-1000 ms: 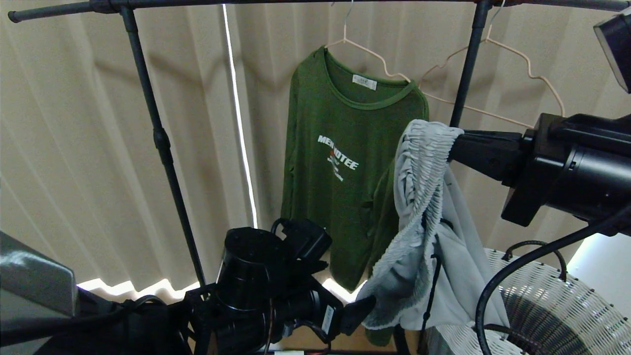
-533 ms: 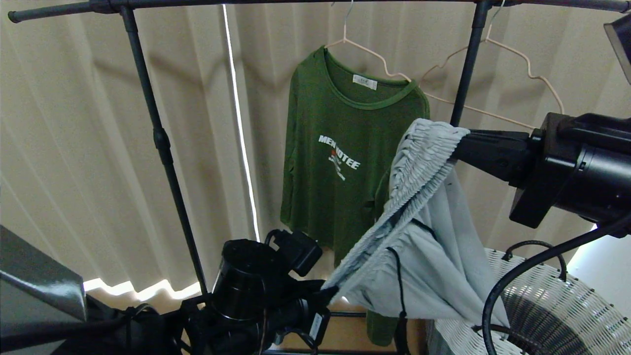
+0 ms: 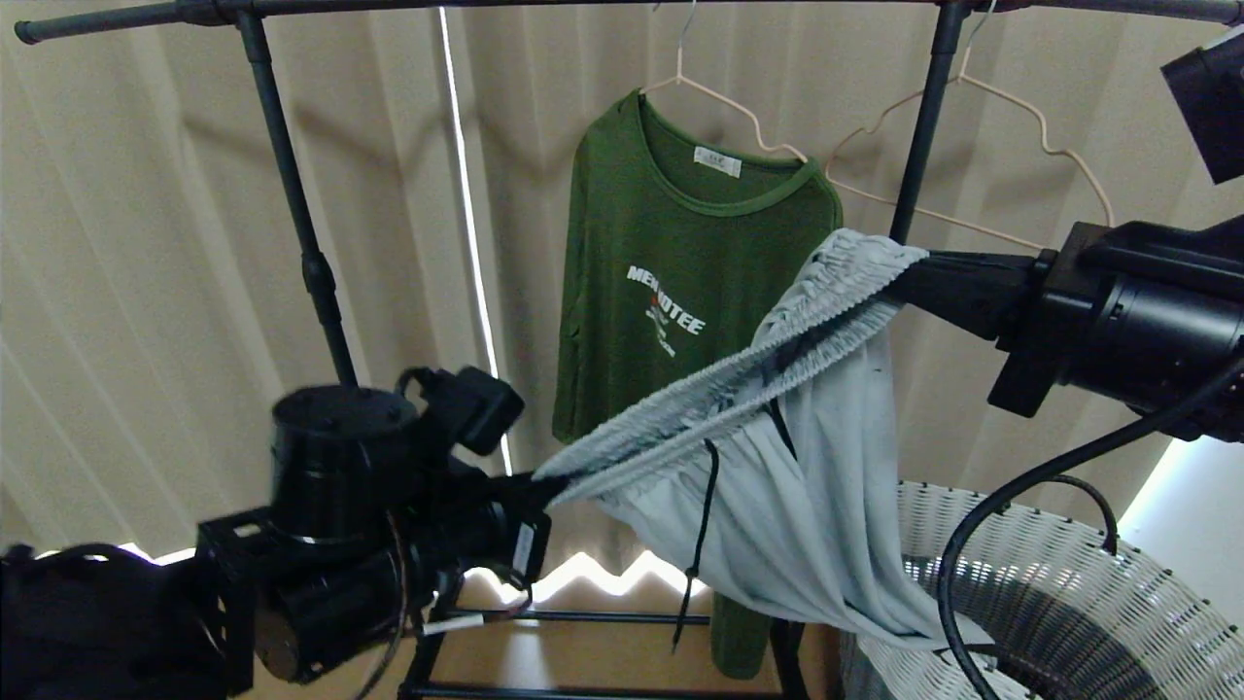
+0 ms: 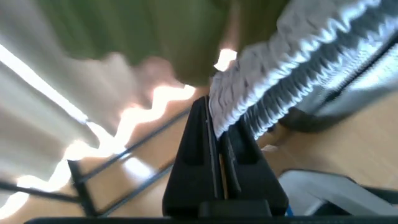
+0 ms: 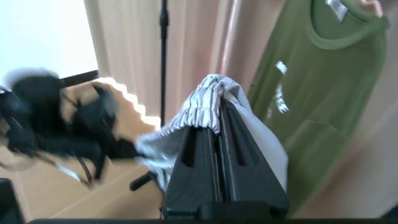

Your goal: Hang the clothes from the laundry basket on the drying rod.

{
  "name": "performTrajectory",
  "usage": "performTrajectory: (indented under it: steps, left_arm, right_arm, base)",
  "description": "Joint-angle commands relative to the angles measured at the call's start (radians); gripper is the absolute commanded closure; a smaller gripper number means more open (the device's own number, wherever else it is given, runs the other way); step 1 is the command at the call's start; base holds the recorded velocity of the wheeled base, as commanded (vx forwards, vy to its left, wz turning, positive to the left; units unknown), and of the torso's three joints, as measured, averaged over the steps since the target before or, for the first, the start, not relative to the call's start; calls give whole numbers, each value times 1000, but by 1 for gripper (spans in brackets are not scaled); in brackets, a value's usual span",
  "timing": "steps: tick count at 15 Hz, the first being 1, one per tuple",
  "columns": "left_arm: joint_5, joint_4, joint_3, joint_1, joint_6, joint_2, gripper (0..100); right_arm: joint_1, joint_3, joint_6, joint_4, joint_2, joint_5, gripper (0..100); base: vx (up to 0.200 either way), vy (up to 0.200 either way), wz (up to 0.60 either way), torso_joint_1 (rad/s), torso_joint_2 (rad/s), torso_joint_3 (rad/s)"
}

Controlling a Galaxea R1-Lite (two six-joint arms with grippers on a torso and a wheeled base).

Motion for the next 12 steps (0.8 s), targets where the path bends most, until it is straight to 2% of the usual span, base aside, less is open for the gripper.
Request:
performTrajectory:
  steps: [1, 2, 4, 5, 7, 9, 12]
  left_arm:
    - [-3, 178, -204, 121, 5, -177, 100]
    - [-3, 245, -320, 153, 7, -185, 100]
    - [-3, 350, -475, 170, 10, -187, 100]
    - [-3, 515, -670, 180, 13, -184, 100]
    - [-19, 690, -879, 180, 14, -173, 100]
    - [-69, 782, -1008, 180, 14, -156, 100]
    - [-78, 808, -1029, 176, 19, -145, 100]
  right_arm:
    - [-34, -17, 0, 2, 5, 4, 100]
    - [-59, -26, -1, -2, 7, 6, 100]
    - [-79, -33, -1, -27, 11, 6, 100]
    - [-100, -49, -3, -58, 30, 7, 100]
    - [-129, -80, -3, -76, 54, 7, 100]
    - [-155, -109, -3, -76, 70, 10, 100]
    - [-155, -132, -1, -76, 80, 12, 100]
  base:
    - [0, 0, 0, 0, 0, 0]
    - [0, 0, 0, 0, 0, 0]
    - [0, 0, 0, 0, 0, 0]
    - [0, 0, 0, 0, 0, 0]
    - [0, 0, 0, 0, 0, 0]
    - [0, 0, 0, 0, 0, 0]
    - [0, 0, 0, 0, 0, 0]
